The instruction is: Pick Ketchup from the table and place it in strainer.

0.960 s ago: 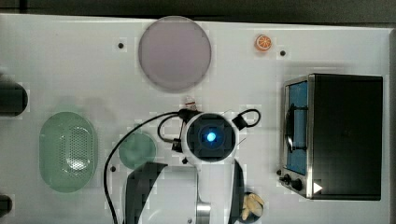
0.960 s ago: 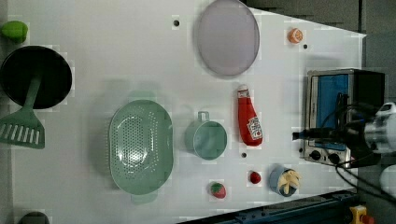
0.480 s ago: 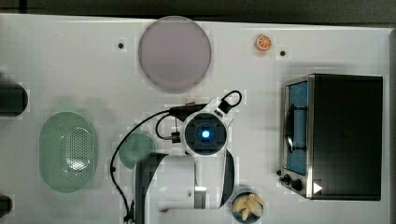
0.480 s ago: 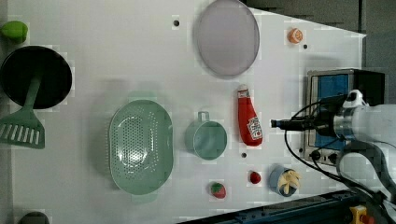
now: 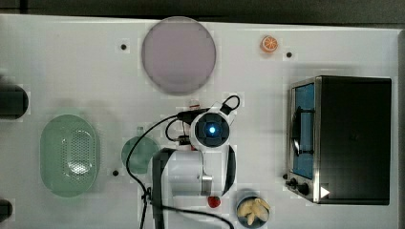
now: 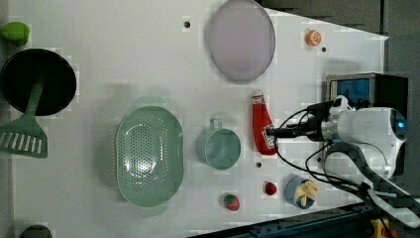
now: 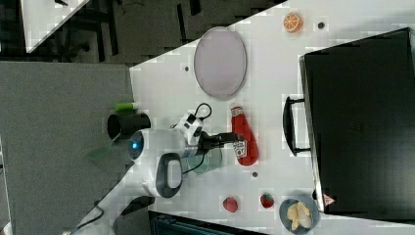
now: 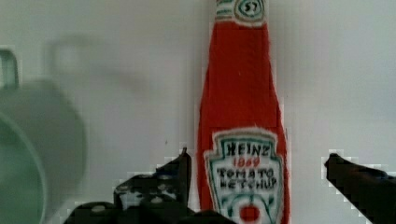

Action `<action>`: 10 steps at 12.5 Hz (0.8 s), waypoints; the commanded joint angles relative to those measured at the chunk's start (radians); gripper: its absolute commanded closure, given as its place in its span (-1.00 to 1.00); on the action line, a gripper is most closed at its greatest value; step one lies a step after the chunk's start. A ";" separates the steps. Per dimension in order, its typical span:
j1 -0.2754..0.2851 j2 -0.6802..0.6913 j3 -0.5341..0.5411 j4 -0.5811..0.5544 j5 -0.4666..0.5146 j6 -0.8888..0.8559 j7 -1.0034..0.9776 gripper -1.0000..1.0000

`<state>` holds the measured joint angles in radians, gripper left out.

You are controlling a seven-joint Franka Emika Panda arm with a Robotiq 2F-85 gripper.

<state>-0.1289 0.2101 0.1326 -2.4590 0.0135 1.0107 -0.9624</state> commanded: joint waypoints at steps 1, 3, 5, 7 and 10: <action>-0.005 0.036 0.004 0.009 -0.019 0.081 -0.040 -1.00; -0.004 0.081 0.005 0.009 -0.019 0.120 -0.038 -1.00; -0.004 0.117 0.005 0.009 -0.019 0.167 -0.038 -1.00; -0.004 0.136 0.004 0.009 -0.019 0.193 -0.038 -0.68; -0.004 0.136 0.004 0.017 -0.019 0.193 -0.039 -0.20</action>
<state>-0.1304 0.3433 0.1256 -2.4609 -0.0049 1.1865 -0.9756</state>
